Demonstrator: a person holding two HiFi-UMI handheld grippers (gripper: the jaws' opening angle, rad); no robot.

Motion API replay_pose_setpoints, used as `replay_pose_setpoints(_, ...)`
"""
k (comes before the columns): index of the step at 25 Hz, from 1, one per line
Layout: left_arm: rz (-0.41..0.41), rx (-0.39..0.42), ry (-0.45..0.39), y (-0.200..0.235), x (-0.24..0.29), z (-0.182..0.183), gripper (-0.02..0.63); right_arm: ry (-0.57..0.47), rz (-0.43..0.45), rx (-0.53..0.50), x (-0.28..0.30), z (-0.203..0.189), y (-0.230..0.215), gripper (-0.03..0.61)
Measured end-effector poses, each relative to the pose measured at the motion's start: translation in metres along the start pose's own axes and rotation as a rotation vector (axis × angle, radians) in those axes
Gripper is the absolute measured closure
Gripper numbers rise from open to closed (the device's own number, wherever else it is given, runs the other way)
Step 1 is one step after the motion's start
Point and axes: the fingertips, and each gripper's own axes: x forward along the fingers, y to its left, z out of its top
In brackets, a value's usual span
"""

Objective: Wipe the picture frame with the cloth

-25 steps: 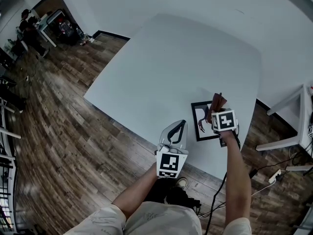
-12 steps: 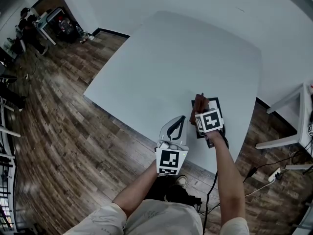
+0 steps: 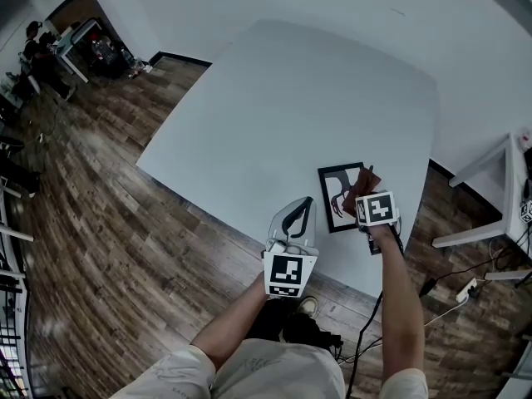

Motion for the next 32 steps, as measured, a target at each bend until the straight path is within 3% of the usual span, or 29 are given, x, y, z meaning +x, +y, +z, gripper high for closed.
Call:
replay_pose_setpoints(5,-0.013,0.001,-0.001,-0.007,0.002,-0.001,0.614,0.005,-0.049,0.063,-0.009,-0.016,-0.038,0.5)
replay_pose_setpoints(12,-0.01,0.0,-0.006,-0.007,0.0,0.001,0.614,-0.03,-0.041,0.095,-0.017,-0.012,-0.035,0.5)
replay_pose_setpoints(17,0.002,-0.006,-0.008,-0.002,-0.003,0.0,0.614,-0.093,0.069,0.079,-0.03,0.009,0.008,0.5)
replay_pose_setpoints(21,0.008,-0.006,-0.011,-0.001,-0.003,0.003,0.614,-0.101,0.224,0.067,-0.036,0.024,0.064,0.5)
replay_pose_setpoints(24,0.009,-0.005,-0.017,0.0,-0.002,0.006,0.614,-0.083,0.289,0.053,-0.034,0.026,0.093,0.5)
replay_pose_setpoints(32,0.008,-0.001,-0.013,0.004,-0.005,0.005,0.614,0.022,0.233,0.044,-0.009,-0.009,0.087,0.5)
